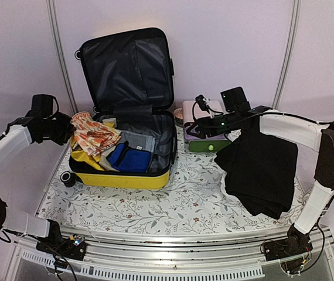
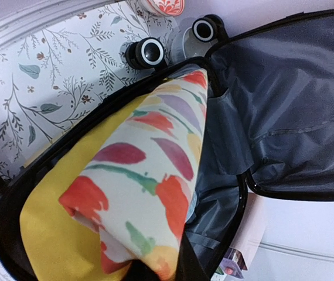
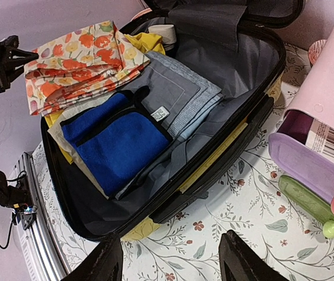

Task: Open, take out, and arrange the luggage
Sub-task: Adjust the clothes in the opened luggage.

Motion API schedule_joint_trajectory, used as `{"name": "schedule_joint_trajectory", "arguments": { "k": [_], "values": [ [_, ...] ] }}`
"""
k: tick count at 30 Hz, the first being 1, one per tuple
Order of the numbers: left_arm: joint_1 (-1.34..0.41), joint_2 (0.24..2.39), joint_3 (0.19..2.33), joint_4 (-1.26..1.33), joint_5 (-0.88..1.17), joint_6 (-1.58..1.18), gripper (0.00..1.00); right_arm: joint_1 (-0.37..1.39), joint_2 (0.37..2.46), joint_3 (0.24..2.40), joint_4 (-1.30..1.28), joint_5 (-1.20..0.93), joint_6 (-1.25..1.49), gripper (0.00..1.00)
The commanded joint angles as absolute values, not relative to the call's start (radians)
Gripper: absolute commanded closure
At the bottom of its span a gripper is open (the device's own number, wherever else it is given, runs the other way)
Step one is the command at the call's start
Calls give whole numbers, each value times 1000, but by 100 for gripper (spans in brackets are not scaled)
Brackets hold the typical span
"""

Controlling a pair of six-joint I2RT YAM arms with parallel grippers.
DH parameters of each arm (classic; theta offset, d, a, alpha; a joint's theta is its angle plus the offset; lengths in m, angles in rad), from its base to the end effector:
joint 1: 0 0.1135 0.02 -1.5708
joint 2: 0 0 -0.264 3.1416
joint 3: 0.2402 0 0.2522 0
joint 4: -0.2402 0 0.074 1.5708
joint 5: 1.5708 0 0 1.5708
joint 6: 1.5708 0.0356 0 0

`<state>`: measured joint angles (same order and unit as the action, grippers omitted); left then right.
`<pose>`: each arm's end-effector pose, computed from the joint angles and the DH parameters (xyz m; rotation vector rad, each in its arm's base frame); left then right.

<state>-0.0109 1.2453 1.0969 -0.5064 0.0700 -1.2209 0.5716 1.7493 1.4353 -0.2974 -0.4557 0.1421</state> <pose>0.2735 -0.0055 0.3201 -1.2923 1.9395 -0.7302 0.3323 0.2324 0.2939 -0.7404 2.1283 0.8926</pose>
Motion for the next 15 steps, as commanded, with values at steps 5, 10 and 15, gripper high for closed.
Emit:
{"name": "schedule_joint_trajectory", "arguments": {
  "k": [5,10,15],
  "values": [
    [-2,1237,1081,-440,67,-1218,100,580,1767,1470,-294,-471,147,41],
    [-2,1239,1081,-440,71,-1215,79,579,1767,1472,-296,-469,146,41],
    [-1,1237,1078,-440,69,-1211,100,580,1769,1471,-296,-473,146,41]
  ]
}}
